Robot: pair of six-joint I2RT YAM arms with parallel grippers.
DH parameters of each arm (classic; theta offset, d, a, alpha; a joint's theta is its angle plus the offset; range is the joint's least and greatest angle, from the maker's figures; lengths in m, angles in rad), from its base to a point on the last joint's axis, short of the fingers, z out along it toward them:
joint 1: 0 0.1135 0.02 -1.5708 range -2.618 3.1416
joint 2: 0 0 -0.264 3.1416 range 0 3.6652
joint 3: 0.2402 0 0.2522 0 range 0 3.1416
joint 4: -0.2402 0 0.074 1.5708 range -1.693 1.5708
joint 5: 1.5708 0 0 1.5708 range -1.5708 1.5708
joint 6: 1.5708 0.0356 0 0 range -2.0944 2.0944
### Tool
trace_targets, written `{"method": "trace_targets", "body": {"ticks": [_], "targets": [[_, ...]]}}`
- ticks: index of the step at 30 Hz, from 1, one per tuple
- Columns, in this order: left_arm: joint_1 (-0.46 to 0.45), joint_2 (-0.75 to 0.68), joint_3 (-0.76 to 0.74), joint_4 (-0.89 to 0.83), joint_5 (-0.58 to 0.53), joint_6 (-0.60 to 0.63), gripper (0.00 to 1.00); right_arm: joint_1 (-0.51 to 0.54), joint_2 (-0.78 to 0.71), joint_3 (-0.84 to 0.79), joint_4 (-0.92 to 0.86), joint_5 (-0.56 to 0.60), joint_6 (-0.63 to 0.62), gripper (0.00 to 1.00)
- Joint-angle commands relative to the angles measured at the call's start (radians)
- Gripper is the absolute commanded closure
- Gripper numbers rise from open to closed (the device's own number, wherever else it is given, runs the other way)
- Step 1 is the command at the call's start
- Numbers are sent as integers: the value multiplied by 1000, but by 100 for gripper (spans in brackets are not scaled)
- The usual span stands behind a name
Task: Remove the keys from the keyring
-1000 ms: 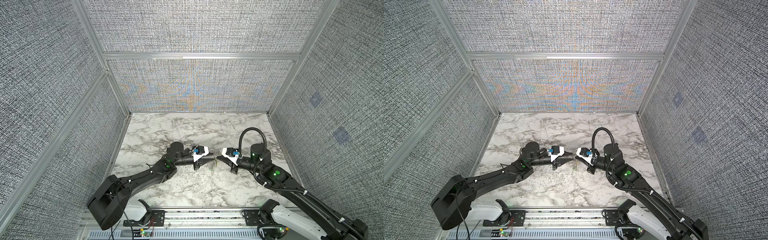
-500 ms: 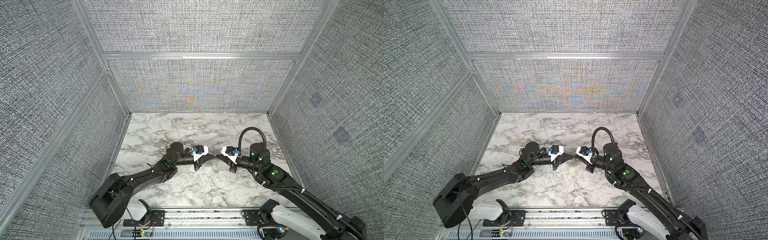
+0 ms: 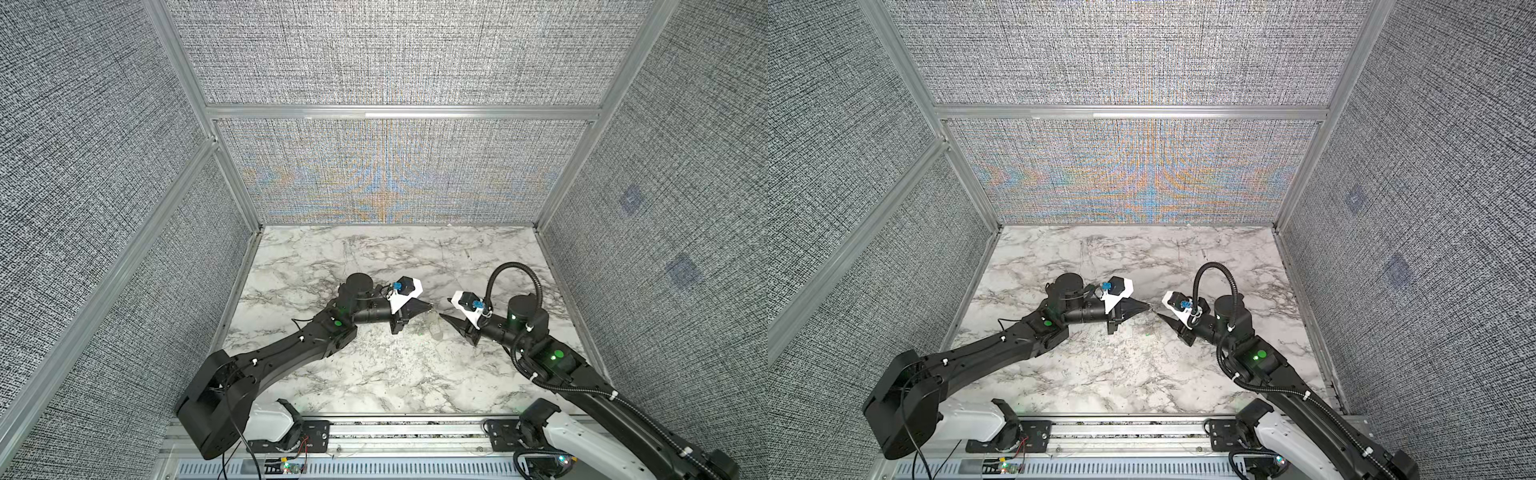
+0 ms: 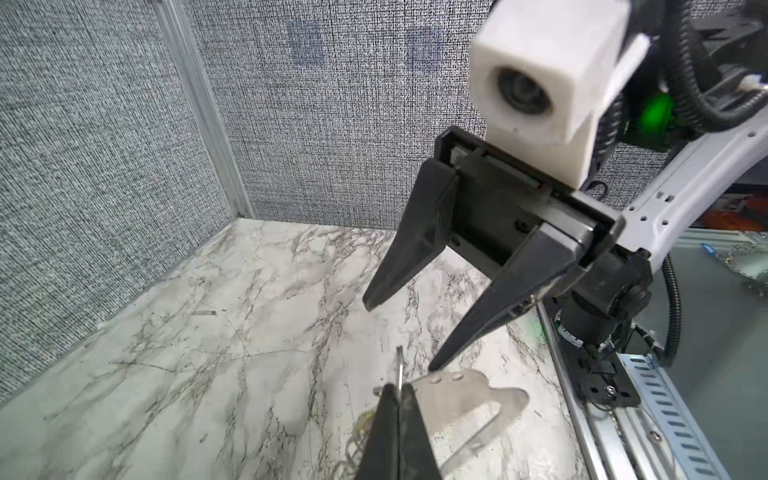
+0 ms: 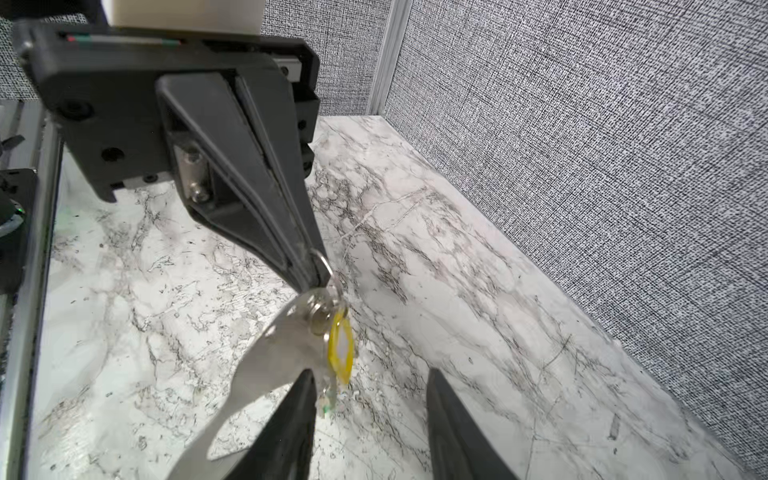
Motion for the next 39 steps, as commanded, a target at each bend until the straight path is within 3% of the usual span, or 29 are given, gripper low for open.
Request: {"method": "trace_targets", "body": {"ticks": [1,7,12,28,39], "targets": [[-1,18,25,-47,1,-108,100,1,0,-3,-43,10,6,55],[-2,75,76,-90,29,-180,100,2,18,-7,-49,-15,24,55],[-18,88,96,-121,-28,-169,100,2,25,-12,-50,-29,37,55],[-177,53,143,-296,-474,66,100,-5,-17,-74,-63,69,11,57],[-245,49,151,-306,-588,139,100,-19,-24,-97,-48,60,19,59]]}}
